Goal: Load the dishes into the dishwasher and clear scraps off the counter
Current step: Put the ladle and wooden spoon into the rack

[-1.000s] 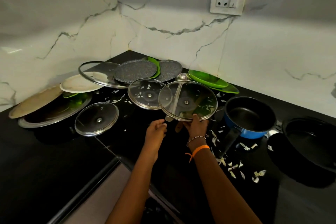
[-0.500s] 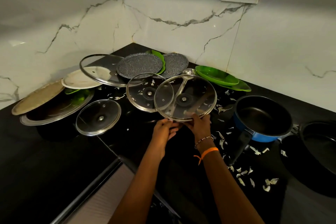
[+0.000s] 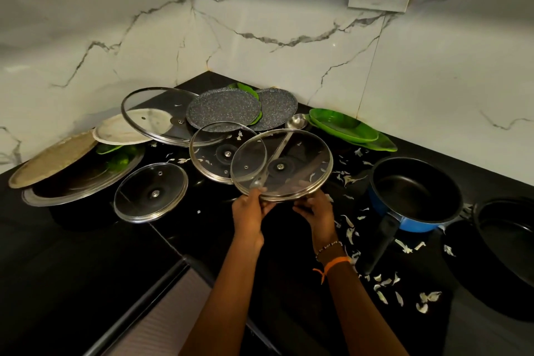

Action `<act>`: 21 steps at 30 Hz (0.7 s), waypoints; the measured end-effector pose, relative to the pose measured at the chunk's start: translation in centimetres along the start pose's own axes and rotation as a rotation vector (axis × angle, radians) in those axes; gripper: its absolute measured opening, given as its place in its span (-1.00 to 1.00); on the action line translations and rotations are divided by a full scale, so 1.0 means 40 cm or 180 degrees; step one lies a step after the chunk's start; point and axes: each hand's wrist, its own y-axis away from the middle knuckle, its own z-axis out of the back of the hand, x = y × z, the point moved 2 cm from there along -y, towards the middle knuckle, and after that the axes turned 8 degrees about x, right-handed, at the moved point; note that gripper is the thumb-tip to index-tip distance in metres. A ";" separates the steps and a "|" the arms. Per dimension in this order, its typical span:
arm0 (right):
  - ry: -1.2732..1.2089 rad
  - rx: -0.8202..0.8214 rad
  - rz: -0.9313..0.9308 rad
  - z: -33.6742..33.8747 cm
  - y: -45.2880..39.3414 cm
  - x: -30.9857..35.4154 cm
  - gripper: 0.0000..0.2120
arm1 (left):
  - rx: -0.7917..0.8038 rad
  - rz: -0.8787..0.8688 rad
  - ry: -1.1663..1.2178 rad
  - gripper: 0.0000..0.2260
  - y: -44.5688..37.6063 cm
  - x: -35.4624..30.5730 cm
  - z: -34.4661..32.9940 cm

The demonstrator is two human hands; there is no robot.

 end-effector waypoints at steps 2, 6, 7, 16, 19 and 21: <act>0.0924 -0.0173 0.0368 0.001 -0.012 -0.005 -0.71 | -0.0043 -0.0024 0.0096 -0.91 0.007 -0.009 0.005; 0.3992 0.0119 0.1231 -0.038 -0.021 -0.030 -0.67 | -0.0118 -0.0144 0.0064 -0.91 0.007 -0.049 0.021; 0.4345 0.0203 0.1119 -0.057 -0.021 -0.032 -0.67 | -0.0138 -0.0180 0.0047 -0.89 0.006 -0.059 0.026; 0.5535 0.0843 0.0644 -0.139 -0.083 -0.041 -0.60 | -0.0253 -0.0440 0.0142 -0.85 0.038 -0.097 0.050; 0.5346 0.0664 0.0582 -0.125 -0.068 -0.036 -0.57 | -0.0256 -0.0499 0.0136 -0.85 0.040 -0.092 0.059; 0.5197 0.0415 0.0505 -0.106 -0.047 -0.034 -0.52 | -0.0229 -0.0496 0.0152 -0.85 0.044 -0.089 0.056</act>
